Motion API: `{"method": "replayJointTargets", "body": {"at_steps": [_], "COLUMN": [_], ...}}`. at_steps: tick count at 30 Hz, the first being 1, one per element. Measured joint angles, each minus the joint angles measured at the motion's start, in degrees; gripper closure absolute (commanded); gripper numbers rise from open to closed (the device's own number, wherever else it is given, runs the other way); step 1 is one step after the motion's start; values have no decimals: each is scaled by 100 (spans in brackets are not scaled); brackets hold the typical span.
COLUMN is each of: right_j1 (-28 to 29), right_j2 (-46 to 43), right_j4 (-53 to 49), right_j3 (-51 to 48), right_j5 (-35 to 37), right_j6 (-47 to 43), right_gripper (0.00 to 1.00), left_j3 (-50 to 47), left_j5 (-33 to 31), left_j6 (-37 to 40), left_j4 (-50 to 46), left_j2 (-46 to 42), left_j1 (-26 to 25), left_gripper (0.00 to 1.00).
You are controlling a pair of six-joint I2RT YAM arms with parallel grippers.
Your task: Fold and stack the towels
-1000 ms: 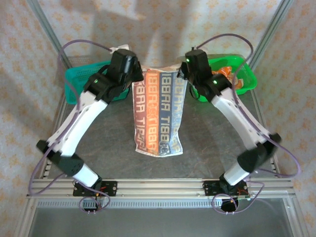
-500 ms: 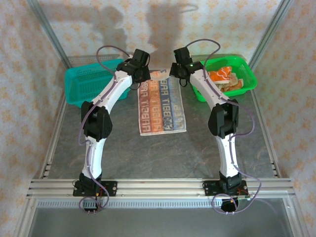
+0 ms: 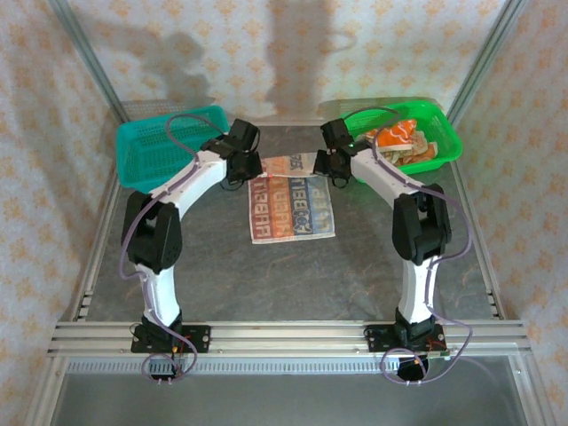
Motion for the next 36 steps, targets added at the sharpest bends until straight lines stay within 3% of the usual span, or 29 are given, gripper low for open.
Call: {"method": "replayJointTargets", "body": {"at_steps": [9,29,36], "right_j1": [343,752,920], "right_j2": [-1187,-2575,-2682], "right_j4": [411,542,651], "right_j3": [-1449,-3104,-3602], "right_j5": [-42,83,79], "right_j6": [227,839,1029], "right_gripper": [96,96,96], "left_j3": [-1499,-2721,-3274], "left_j5": [149,188,212], "left_j6": [-422,-925,-1080], "left_j4": [597,857,1086], "left_j2": [-979,-1930,-1991], "left_j1": [-153,-612,-780], "left_gripper": [100,100,100]}}
